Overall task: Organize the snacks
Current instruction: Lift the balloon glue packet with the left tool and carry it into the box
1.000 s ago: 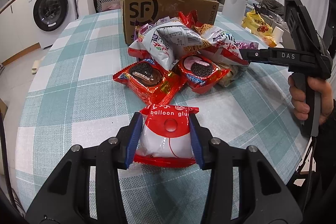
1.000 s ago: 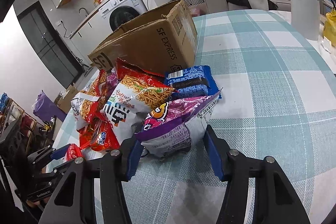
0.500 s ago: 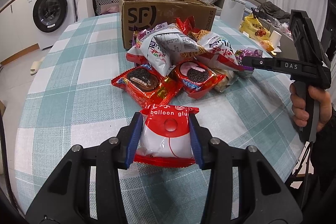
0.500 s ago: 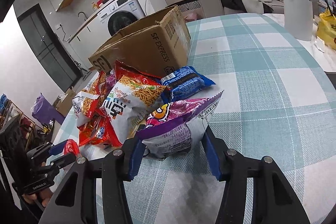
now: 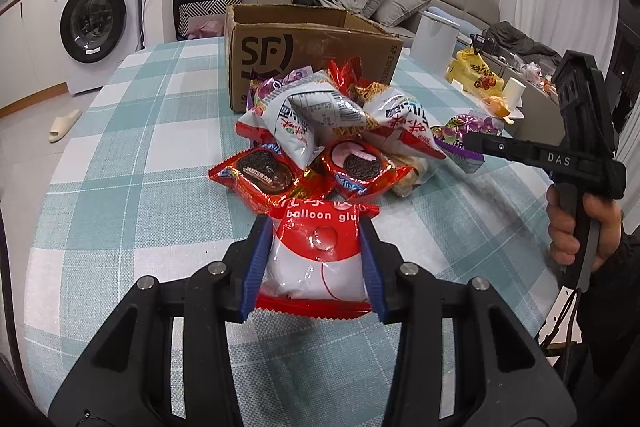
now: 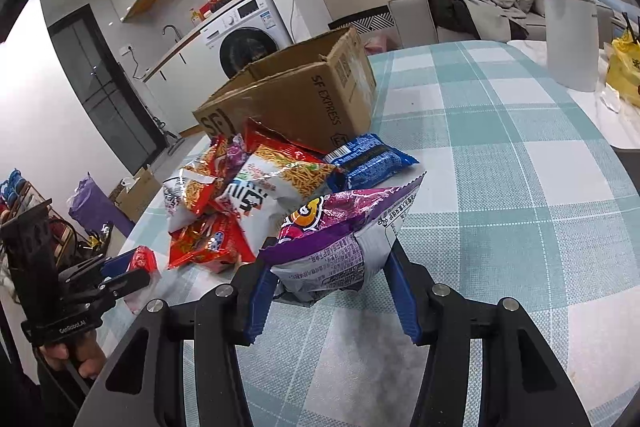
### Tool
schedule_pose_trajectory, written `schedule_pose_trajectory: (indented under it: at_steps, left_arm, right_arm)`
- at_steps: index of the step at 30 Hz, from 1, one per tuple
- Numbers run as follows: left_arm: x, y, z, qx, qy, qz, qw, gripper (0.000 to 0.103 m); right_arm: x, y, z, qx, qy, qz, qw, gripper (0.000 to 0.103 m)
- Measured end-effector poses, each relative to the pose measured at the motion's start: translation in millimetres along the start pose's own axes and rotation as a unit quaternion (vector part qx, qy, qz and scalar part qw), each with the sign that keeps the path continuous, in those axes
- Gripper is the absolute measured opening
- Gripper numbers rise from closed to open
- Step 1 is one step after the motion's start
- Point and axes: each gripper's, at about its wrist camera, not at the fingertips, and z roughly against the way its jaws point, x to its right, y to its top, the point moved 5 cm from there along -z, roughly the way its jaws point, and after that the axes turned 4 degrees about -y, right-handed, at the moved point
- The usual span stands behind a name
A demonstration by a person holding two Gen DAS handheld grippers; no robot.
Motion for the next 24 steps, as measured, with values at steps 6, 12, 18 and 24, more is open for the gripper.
schedule_pose_trajectory:
  at_steps: [6,12,18,24]
  left_arm:
    - [1.4,9.6,6.4,0.016,0.008,0.004,0.9998,0.040]
    - [-2.2,28.6,8.0,0.035,0.022,0.009,0.9991,0.040]
    - [-2.2,45.5,7.7,0.050,0.030,0.011,0.9982,0.040]
    - [-1.5,55.5,4.3,0.057,0.032,0.010,0.9978,0.040]
  right_arm:
    - [-13.0,0.4,8.7,0.010,0.008,0.019,1.000,0.053]
    - [-23.4,2.1,13.7,0.018,0.013,0.030,0.999,0.053]
    - [-32.1,6.7,18.9,0.027,0.018,0.039,0.999,0.053]
    - [-39.5,11.0,23.9,0.037,0.021,0.049,0.998,0.053]
